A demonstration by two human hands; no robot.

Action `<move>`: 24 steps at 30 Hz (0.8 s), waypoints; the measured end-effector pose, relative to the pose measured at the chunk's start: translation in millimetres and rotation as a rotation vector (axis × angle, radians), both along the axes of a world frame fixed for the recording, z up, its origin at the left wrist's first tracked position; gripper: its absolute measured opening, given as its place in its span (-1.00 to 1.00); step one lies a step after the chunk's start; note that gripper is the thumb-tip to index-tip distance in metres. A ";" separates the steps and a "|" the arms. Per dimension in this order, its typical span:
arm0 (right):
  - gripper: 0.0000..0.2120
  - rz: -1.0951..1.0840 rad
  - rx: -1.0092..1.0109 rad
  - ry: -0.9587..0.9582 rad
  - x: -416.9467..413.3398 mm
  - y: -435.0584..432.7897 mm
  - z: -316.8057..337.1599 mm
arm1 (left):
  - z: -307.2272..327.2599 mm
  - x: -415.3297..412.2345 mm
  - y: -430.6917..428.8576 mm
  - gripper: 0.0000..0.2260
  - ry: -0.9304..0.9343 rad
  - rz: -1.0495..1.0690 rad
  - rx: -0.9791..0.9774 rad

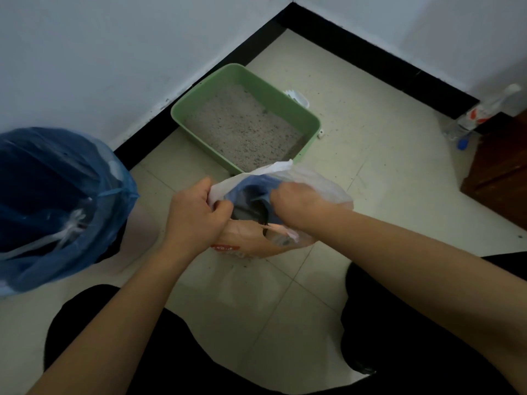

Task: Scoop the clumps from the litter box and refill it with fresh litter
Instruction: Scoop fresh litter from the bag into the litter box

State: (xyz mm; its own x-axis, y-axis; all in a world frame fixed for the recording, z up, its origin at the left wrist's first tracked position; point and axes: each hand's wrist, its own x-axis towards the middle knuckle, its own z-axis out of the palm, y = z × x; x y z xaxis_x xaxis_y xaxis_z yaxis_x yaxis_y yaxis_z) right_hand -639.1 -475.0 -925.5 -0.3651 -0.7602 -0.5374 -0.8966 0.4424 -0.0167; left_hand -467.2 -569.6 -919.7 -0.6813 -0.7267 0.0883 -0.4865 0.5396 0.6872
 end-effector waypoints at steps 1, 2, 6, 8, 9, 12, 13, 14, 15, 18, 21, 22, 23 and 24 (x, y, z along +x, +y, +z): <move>-0.79 0.003 0.060 0.001 1.8 11.0 0.3 | -0.3 0.7 -1.0 -0.72 -0.002 -0.007 -0.005; -0.80 -0.022 0.105 0.011 1.0 17.8 -3.1 | -0.8 1.9 -2.0 -0.72 -0.005 -0.014 -0.006; -0.65 -0.160 0.210 -0.115 1.0 -4.2 3.9 | -1.3 4.4 -2.3 -0.72 -0.008 -0.012 0.031; -0.76 -0.061 0.096 -0.024 3.2 -3.8 3.5 | -0.9 2.8 -1.5 -0.71 -0.010 -0.014 0.047; -0.79 -0.010 0.033 0.021 2.8 -1.5 1.2 | -0.5 1.6 -0.2 -0.71 -0.009 -0.015 0.050; -0.74 -0.038 0.184 0.006 -0.6 7.2 -12.0 | -2.1 0.6 1.6 -0.72 -0.010 -0.019 0.043; -0.71 -0.059 0.248 -0.029 -0.7 7.4 -15.7 | -2.7 1.5 1.6 -0.73 -0.010 -0.020 0.039; -0.72 -0.086 0.266 -0.083 -2.1 10.1 -22.6 | -3.5 2.6 1.9 -0.74 -0.008 -0.022 0.039; -0.77 -0.098 0.253 -0.123 -1.4 13.2 -30.3 | -4.0 3.6 2.8 -0.76 -0.003 -0.028 0.042; -0.61 -0.214 0.105 -0.230 -2.5 22.7 -57.0 | -4.5 2.2 7.7 -0.80 0.018 -0.062 0.074; -0.59 -0.187 0.127 -0.331 -9.1 24.2 -77.3 | -4.9 -4.4 9.2 -0.75 0.037 -0.094 0.084; -0.66 -0.185 0.128 -0.308 -14.7 22.8 -79.7 | -4.9 -7.1 9.0 -0.70 0.039 -0.096 0.087; -0.77 -0.245 0.130 -0.298 -20.4 22.3 -78.7 | -5.1 -9.8 9.0 -0.67 0.041 -0.096 0.090; -0.82 -0.268 0.113 -0.286 -24.3 22.3 -74.2 | -5.2 -12.5 9.6 -0.66 0.044 -0.098 0.091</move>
